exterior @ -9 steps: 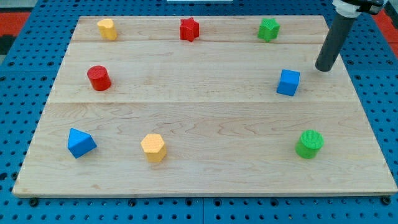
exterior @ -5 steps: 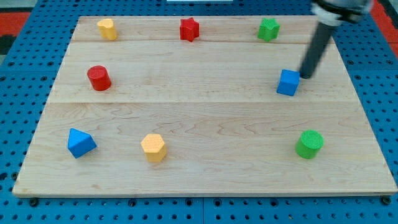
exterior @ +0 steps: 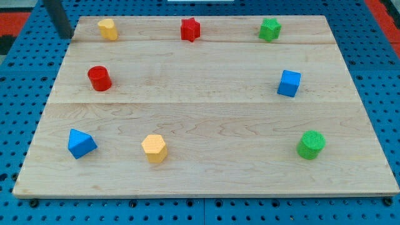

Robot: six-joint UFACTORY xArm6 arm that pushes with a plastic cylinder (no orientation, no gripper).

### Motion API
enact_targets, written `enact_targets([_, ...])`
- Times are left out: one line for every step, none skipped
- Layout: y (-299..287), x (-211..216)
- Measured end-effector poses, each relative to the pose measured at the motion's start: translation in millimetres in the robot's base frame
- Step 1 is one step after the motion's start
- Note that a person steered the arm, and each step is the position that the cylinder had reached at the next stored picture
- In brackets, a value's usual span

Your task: Push the yellow heart below the red star

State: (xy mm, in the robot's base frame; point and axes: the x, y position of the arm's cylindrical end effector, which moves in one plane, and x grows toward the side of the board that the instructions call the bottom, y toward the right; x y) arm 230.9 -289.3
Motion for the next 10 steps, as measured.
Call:
enact_targets([53.7,-18.8])
enact_targets([129.5,46.3])
enact_targets([162.3,115.5])
enact_targets([122.6,114.7])
enact_targets([114.7,102.1])
enact_targets([188.0,131.5])
enact_targets([188.3,127.6])
enact_targets([188.3,98.4])
enact_targets([240.4,113.2])
enact_targets([284.5,120.2])
